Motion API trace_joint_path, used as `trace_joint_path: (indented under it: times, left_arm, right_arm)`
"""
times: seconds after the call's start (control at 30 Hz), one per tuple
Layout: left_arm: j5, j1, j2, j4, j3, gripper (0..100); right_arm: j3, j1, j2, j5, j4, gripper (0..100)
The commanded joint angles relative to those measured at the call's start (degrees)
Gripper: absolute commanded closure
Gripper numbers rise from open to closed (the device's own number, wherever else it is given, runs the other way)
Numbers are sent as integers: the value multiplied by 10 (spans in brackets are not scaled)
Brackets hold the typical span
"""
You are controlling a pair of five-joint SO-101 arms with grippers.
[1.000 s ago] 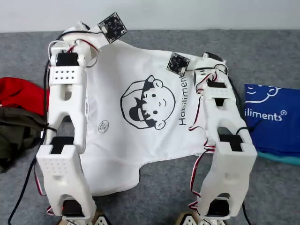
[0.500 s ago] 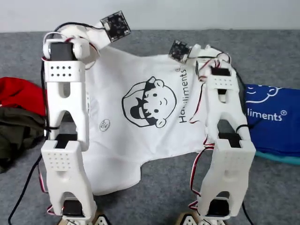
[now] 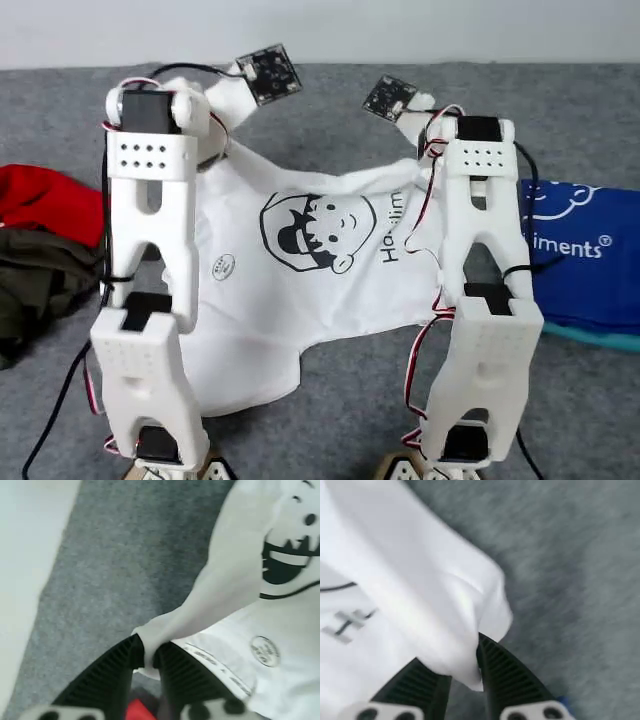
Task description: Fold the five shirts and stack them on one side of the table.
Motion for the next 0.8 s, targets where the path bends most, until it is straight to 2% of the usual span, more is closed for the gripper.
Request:
trace_joint_path:
  times: [0.0, 0.23, 0.4, 0.57, 0.77]
  left_arm:
    - [6, 17, -135, 15, 146, 986]
    - [6, 35, -383, 14, 501, 986]
    - [15, 62, -540, 14, 699, 986]
    - [57, 99, -643, 14, 840, 986]
    - [74, 116, -698, 12, 923, 986]
  right_arm:
    - [-34, -5, -15, -18, 65, 987]
    - [-34, -3, -15, -18, 201, 987]
    - [-34, 3, -29, -17, 264, 987]
    - [-31, 7, -36, -17, 284, 987]
    - [-18, 23, -37, -18, 285, 987]
